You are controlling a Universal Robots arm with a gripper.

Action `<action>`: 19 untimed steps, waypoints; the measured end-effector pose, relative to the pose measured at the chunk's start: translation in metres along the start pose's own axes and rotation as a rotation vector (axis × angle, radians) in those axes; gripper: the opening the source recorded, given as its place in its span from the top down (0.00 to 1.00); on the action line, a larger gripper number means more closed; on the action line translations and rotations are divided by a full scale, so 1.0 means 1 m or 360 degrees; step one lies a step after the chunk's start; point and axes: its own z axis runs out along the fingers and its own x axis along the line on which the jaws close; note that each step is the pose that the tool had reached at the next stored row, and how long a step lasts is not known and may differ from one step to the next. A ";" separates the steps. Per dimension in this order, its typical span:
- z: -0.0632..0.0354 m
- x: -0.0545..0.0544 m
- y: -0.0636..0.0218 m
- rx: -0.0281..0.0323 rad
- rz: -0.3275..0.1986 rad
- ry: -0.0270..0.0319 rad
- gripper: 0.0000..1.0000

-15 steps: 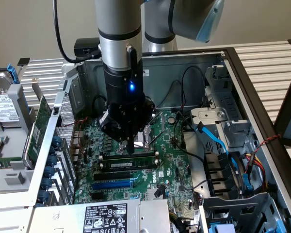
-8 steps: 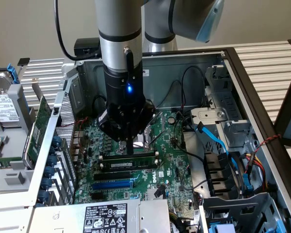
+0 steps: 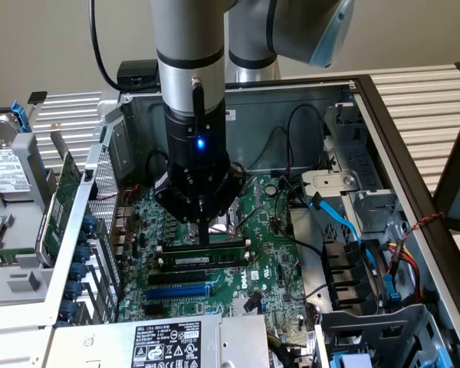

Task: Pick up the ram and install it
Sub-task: 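Press down the ram until it locks into place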

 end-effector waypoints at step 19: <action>0.0003 0.000 0.0000 -0.00050 0.0295 0.00024 0.89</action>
